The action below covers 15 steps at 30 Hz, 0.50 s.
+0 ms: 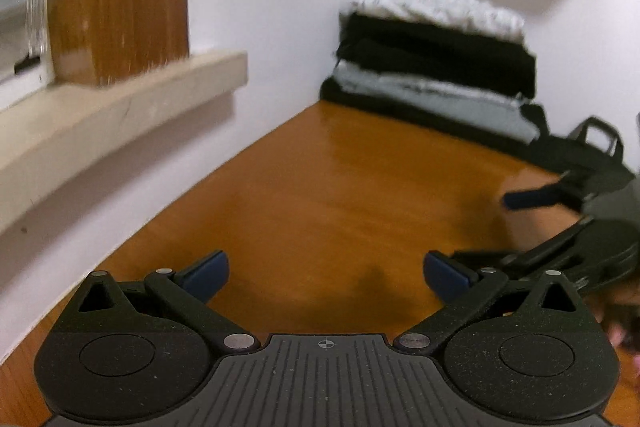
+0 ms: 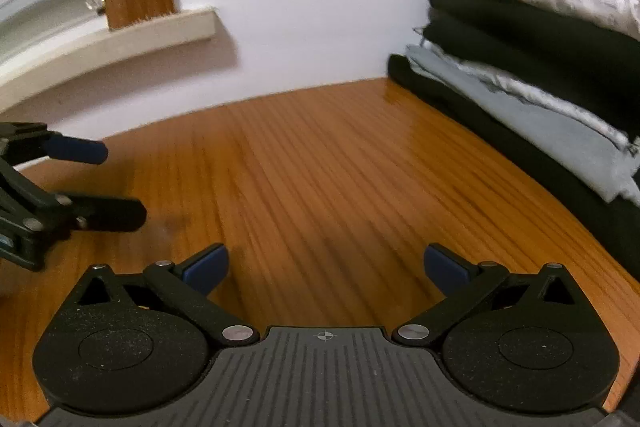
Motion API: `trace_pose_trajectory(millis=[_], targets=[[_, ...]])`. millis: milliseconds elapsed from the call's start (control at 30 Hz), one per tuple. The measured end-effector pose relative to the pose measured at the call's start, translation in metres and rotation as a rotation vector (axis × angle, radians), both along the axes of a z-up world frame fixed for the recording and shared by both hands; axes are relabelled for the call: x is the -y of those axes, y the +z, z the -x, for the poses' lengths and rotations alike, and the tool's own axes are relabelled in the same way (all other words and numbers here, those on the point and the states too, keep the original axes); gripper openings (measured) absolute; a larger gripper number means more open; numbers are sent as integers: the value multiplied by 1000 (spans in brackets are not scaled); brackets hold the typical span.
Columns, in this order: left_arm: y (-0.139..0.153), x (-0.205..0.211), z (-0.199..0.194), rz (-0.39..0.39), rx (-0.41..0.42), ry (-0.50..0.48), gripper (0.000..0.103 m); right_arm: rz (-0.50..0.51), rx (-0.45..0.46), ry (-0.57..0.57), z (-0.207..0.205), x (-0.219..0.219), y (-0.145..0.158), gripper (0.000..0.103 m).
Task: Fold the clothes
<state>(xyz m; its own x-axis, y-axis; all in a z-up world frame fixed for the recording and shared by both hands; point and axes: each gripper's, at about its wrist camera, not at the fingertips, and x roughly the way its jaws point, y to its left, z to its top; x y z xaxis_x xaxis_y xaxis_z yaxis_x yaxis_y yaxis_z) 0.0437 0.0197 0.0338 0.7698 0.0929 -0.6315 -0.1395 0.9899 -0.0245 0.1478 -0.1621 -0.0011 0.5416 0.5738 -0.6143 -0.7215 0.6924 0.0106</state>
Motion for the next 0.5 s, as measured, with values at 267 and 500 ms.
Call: trace_pose_trajectory(millis=[267, 500], targets=[[-16, -9, 8, -41, -43, -9, 103, 0, -22, -176, 17, -1, -3, 103], [-18, -10, 12, -41, -42, -60, 103, -3, -22, -364, 49, -6, -6, 103]])
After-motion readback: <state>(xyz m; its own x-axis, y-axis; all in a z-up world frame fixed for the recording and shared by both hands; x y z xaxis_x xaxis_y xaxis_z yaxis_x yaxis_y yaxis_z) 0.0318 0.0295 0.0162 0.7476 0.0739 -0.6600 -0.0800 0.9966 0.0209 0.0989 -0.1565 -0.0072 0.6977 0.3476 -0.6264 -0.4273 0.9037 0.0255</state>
